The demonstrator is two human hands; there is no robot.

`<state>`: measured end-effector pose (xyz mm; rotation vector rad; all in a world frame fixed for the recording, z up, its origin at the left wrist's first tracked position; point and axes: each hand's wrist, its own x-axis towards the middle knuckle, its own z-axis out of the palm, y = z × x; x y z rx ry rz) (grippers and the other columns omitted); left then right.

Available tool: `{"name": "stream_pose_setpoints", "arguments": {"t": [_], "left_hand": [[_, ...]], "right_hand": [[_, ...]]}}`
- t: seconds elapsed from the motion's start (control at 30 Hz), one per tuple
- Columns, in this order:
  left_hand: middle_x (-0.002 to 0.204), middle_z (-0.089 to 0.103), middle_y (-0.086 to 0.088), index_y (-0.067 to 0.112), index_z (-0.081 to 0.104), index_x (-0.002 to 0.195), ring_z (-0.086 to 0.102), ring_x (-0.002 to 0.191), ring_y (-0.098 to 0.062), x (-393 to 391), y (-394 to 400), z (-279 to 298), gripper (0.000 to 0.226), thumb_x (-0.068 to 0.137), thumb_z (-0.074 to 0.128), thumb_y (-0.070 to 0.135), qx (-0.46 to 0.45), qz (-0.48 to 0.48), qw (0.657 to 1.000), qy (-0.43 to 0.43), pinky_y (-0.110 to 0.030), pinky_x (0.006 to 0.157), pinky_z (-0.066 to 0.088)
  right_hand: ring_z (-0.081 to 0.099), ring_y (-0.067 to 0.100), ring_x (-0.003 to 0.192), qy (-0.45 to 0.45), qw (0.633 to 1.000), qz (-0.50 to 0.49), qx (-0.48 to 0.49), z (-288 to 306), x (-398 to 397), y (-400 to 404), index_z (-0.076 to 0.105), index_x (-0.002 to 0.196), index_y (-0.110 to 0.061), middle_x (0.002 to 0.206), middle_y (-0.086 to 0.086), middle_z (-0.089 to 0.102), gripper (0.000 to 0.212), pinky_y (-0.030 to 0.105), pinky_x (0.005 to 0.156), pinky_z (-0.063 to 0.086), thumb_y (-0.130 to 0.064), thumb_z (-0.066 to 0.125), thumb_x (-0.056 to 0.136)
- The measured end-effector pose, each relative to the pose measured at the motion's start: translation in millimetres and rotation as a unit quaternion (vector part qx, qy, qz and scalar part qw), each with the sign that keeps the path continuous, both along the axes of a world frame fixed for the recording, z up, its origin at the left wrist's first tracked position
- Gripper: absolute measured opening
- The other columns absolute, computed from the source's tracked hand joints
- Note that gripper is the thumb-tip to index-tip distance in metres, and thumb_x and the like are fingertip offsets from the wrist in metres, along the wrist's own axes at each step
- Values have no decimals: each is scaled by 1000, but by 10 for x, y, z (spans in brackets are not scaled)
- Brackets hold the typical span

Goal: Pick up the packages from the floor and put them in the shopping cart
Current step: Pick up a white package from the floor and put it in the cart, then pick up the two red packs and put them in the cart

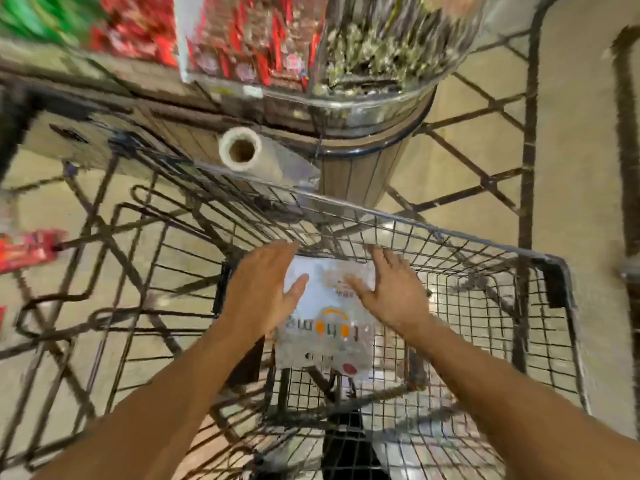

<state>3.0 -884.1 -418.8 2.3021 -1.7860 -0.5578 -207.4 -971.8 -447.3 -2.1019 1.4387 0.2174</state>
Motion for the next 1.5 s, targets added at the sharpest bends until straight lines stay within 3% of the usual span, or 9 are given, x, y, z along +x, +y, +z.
{"name": "stream_pose_setpoints", "arguments": {"t": [0.1,0.37,0.67,0.77,0.83,0.97,1.1,1.23,1.5], "left_hand": [[117,74,-15,7,72,123,70,109,-36,194,145,798,55,84,66,46,-72,-39,993,-87,-45,100,48],[130,71,-17,11,71,132,64,123,-37,1292,1472,2757,69,89,51,62,-217,99,949,-208,-56,108,45],[124,72,-9,22,67,130,65,113,-35,2720,4022,4029,66,88,44,67,-238,300,873,-303,-48,96,50],[124,72,-12,17,65,134,65,116,-37,3038,4818,4181,69,86,47,64,-225,354,847,-325,-51,97,50],[127,70,-13,16,63,137,63,120,-38,3227,5329,4222,73,86,45,65,-198,400,831,-333,-52,99,47],[137,66,-10,19,58,145,58,128,-35,3595,6204,4207,73,91,45,67,-143,488,789,-345,-51,104,43],[140,64,-11,20,53,149,55,130,-35,4000,6823,4057,79,90,36,70,-97,537,770,-331,-50,106,42],[147,58,-10,21,48,152,48,137,-33,4661,7108,3973,79,91,33,70,-74,559,764,-315,-50,113,37],[139,63,-9,18,54,146,55,131,-32,6427,7182,3934,76,92,36,68,-36,561,757,-333,-51,111,39]], "right_hand": [[52,37,136,-50,993,80,-68,845,267,17,39,160,-17,149,12,55,81,48,103,50,-68,48,99],[52,37,138,-141,930,203,-272,2979,1700,710,44,160,-21,154,8,55,107,49,106,50,-91,10,86],[53,37,139,-224,851,303,-367,4422,3619,2549,48,157,-26,153,6,57,88,53,106,52,-82,28,91],[58,40,132,-258,825,345,-365,4565,4167,3162,55,152,-22,144,10,64,83,52,99,51,-76,36,93],[61,40,128,-261,804,385,-371,4611,4520,3523,56,151,-19,141,12,66,90,51,98,52,-79,26,91],[50,34,143,-240,775,444,-381,4638,5210,4170,44,159,-26,156,7,54,79,50,109,46,-76,36,98],[45,34,148,-235,764,483,-358,4475,5988,4714,40,161,-29,161,7,48,102,54,114,43,-88,13,82],[42,33,149,-253,748,501,-354,4302,6872,5046,37,162,-31,162,5,45,80,54,110,43,-78,39,97],[38,32,151,-233,752,513,-342,4228,8801,5117,30,164,-34,166,5,40,81,53,114,43,-79,34,97]]}}
